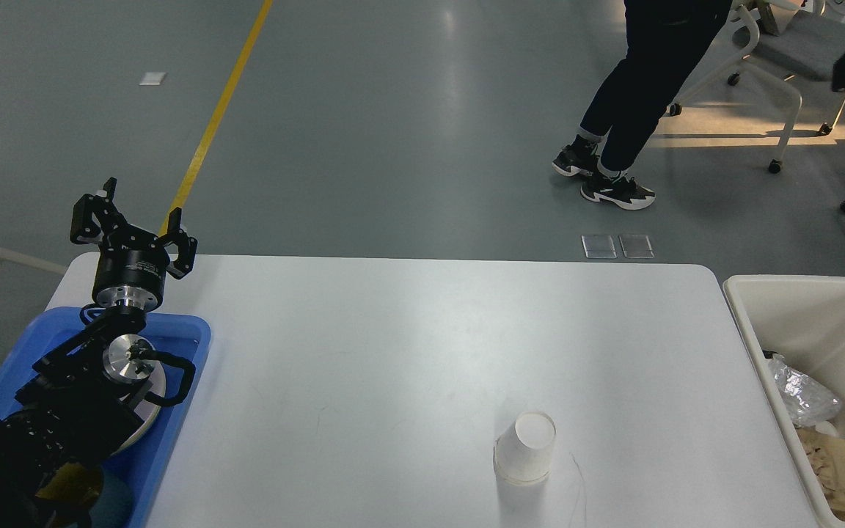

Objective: Tidy desktop
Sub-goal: 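Lift the red can and carry it toward the white bin, then release the red can into the white bin with the right gripper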

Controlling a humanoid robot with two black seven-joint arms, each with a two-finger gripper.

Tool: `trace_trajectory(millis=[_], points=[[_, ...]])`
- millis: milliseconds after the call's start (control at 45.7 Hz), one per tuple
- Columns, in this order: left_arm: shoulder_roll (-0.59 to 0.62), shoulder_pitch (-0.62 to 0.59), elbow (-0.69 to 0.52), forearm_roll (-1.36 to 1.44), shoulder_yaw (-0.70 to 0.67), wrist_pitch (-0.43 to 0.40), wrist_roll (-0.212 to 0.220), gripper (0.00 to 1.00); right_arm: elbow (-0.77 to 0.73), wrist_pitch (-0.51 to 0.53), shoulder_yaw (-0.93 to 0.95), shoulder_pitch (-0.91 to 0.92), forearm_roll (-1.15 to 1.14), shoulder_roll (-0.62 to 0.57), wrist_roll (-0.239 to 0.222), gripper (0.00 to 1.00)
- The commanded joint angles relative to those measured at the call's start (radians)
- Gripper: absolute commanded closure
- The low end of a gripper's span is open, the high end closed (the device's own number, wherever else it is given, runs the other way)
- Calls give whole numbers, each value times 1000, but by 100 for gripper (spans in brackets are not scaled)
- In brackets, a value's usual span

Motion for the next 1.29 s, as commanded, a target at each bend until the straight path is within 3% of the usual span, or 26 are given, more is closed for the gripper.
trace_trajectory(millis=[0, 241, 548, 657, 832, 1117, 1205, 1270], points=[[0, 0, 1, 0, 0, 0, 0, 4, -19, 0, 5, -55, -2, -101, 1, 100], [0, 0, 1, 0, 0, 0, 0, 4, -19, -263, 106, -227, 28, -248, 1, 100], [0, 0, 0, 0, 0, 0, 0, 3, -19, -828, 458, -643, 104, -329, 5, 100], [0, 0, 0, 0, 0, 0, 0, 3, -21, -958, 603, -792, 124, -325, 11, 100], [0, 0, 0, 0, 1, 1, 0, 4, -47, -1017, 824, -983, 127, -303, 13, 100], [0, 0, 0, 0, 1, 0, 0, 4, -168, -1017, 959, -1160, 129, -222, 13, 100], [0, 0, 0, 0, 0, 1, 0, 3, -191, -1017, 965, -1194, 139, -214, 10, 63], [0, 0, 1, 0, 0, 1, 0, 3, -202, -1017, 965, -1206, 172, -214, 11, 53]])
